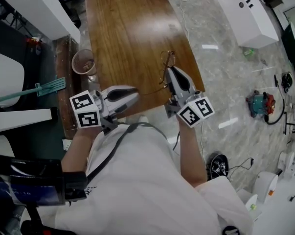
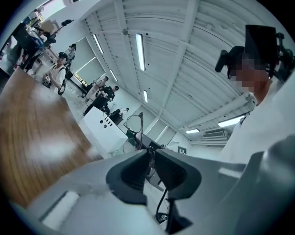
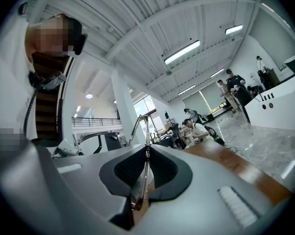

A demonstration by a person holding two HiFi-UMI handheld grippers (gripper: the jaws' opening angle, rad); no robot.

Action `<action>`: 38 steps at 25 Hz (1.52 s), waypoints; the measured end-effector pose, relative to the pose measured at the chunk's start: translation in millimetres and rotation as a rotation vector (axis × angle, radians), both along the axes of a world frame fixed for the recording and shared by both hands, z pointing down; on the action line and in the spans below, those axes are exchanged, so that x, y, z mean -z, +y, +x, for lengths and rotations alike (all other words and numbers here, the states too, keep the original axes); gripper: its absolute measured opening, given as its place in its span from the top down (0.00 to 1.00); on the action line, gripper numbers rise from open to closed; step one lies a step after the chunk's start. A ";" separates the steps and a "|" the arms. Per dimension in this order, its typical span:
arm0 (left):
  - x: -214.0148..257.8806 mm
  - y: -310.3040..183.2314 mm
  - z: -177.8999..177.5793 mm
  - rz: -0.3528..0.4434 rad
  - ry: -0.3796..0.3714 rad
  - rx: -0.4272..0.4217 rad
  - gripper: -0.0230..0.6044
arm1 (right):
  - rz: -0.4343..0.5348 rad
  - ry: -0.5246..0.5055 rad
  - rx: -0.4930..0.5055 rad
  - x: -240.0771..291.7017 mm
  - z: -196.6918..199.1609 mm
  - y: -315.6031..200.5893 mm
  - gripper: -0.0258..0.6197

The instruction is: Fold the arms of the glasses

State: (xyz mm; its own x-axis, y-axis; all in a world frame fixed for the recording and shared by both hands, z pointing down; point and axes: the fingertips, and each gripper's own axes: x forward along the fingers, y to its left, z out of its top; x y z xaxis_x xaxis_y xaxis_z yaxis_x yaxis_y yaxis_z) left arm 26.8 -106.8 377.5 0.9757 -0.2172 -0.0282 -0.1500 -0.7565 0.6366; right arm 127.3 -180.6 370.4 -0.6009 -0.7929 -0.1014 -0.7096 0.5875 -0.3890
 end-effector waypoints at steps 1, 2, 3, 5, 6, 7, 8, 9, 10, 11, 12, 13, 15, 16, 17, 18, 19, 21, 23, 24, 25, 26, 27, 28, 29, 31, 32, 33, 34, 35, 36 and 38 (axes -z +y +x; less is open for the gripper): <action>1.7 -1.2 -0.8 -0.007 0.005 -0.007 0.89 | 0.008 0.026 0.036 -0.9 -5.7 2.7 0.91; 3.7 -2.3 -1.2 -0.013 0.011 -0.016 0.89 | 0.016 0.059 0.079 -2.2 -12.7 6.0 0.91; 5.6 -3.2 -1.2 -0.016 0.014 -0.024 0.89 | 0.025 0.098 0.126 -4.3 -20.6 10.1 0.91; 8.1 -5.7 -0.6 -0.013 0.006 -0.032 0.88 | 0.038 0.181 0.218 -10.0 -37.1 19.3 0.91; 9.3 -7.9 -0.5 -0.008 0.001 -0.031 0.87 | 0.042 0.214 0.257 -12.9 -44.5 23.3 0.91; 10.6 -10.7 -0.5 -0.003 -0.004 -0.028 0.87 | 0.043 0.236 0.288 -15.6 -51.1 26.4 0.91; 11.8 -13.8 -0.8 0.000 -0.007 -0.024 0.87 | 0.042 0.248 0.313 -18.0 -56.7 28.8 0.91; 12.8 -16.7 -1.4 0.003 -0.010 -0.020 0.86 | 0.039 0.252 0.333 -19.8 -61.7 30.9 0.91; 13.6 -19.1 -2.4 0.005 -0.012 -0.017 0.85 | 0.037 0.251 0.349 -20.9 -66.3 33.2 0.91; 14.1 -20.9 -3.9 0.006 -0.012 -0.015 0.85 | 0.035 0.247 0.366 -21.6 -70.8 35.8 0.91; 14.2 -22.3 -5.7 0.003 -0.012 -0.013 0.84 | 0.033 0.244 0.383 -22.1 -75.3 38.8 0.91; 13.8 -23.2 -7.4 -0.003 -0.011 -0.012 0.84 | 0.031 0.244 0.402 -22.9 -79.7 42.1 0.91; 11.0 -23.5 -10.1 -0.012 -0.018 -0.010 0.83 | 0.026 0.250 0.431 -26.0 -86.3 47.5 0.91; 8.8 -23.4 -11.4 -0.014 -0.026 -0.006 0.82 | 0.022 0.251 0.433 -27.8 -87.5 48.3 0.91; 6.1 -23.4 -13.0 -0.014 -0.036 0.002 0.81 | 0.016 0.249 0.424 -29.6 -87.0 47.5 0.91; 3.1 -23.2 -14.9 -0.016 -0.048 0.011 0.80 | 0.007 0.244 0.405 -31.4 -85.1 45.2 0.91; -0.4 -22.1 -16.4 -0.019 -0.062 0.017 0.77 | -0.003 0.237 0.382 -33.0 -82.4 42.2 0.91; -9.1 -15.1 -15.8 -0.023 -0.095 0.008 0.72 | -0.022 0.225 0.338 -35.6 -76.4 36.5 0.91; -17.9 -3.9 -10.3 -0.006 -0.134 -0.024 0.73 | -0.032 0.217 0.312 -36.2 -74.0 32.2 0.91; -20.7 1.1 -6.9 0.013 -0.148 -0.040 0.81 | -0.033 0.211 0.308 -35.6 -75.2 31.0 0.91; -22.1 4.6 -3.6 0.031 -0.153 -0.050 0.90 | -0.033 0.204 0.309 -34.7 -77.6 30.5 0.91; -22.3 6.0 -0.6 0.040 -0.150 -0.054 0.95 | -0.032 0.199 0.313 -33.5 -80.5 30.5 0.91; -21.7 5.6 1.7 0.041 -0.142 -0.052 0.95 | -0.031 0.195 0.319 -32.3 -83.6 30.9 0.91; -20.6 4.0 3.1 0.037 -0.133 -0.048 0.95 | -0.029 0.193 0.325 -31.4 -86.6 31.4 0.91; -19.1 2.0 3.4 0.030 -0.122 -0.042 0.95 | -0.029 0.194 0.330 -30.9 -89.3 32.0 0.91; -16.5 -1.5 2.7 0.013 -0.100 -0.034 0.95 | -0.026 0.203 0.338 -31.2 -93.2 33.6 0.91; -15.9 -2.6 2.2 0.004 -0.093 -0.031 0.95 | -0.025 0.204 0.342 -31.3 -94.4 34.7 0.91; -15.6 -3.2 1.7 -0.003 -0.088 -0.030 0.95 | -0.024 0.200 0.346 -31.3 -95.3 35.9 0.91; -15.3 -3.1 1.4 -0.007 -0.082 -0.031 0.95 | -0.025 0.192 0.352 -31.3 -96.0 37.2 0.91; -14.7 -2.5 1.4 -0.011 -0.074 -0.035 0.95 | -0.027 0.180 0.358 -31.1 -96.1 38.5 0.91; -14.0 -1.6 1.9 -0.015 -0.066 -0.040 0.95 | -0.031 0.168 0.366 -30.7 -95.8 39.7 0.91; -13.0 -0.1 2.7 -0.026 -0.053 -0.048 0.95 | -0.041 0.150 0.382 -30.1 -95.5 41.1 0.91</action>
State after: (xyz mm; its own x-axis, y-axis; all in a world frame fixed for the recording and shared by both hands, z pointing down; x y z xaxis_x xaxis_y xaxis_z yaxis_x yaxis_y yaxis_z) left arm 29.5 -106.9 390.5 0.9849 -0.1705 0.0289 -0.1483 -0.7472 0.6479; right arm 31.8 -139.4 400.6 -0.8583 -0.5118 0.0372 -0.4945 0.8056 -0.3264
